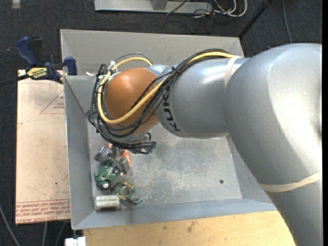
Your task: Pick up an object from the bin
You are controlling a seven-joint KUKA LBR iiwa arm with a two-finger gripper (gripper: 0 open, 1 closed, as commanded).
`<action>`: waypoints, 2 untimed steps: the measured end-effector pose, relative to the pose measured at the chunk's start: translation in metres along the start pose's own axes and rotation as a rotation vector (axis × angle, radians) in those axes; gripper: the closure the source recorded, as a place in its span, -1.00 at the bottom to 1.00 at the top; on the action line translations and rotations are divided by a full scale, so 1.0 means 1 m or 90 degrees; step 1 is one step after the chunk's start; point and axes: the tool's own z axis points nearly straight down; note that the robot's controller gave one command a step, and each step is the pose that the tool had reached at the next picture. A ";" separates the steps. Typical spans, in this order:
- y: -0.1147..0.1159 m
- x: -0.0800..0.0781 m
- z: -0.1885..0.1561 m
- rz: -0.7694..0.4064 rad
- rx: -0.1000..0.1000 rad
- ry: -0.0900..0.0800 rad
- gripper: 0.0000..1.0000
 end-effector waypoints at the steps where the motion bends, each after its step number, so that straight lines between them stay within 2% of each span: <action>1: 0.001 0.001 -0.006 0.000 -0.002 0.003 1.00; 2: 0.002 0.002 -0.025 0.000 -0.003 0.004 1.00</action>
Offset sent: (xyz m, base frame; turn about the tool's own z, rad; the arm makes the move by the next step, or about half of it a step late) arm 0.0003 -0.0001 0.0092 0.0000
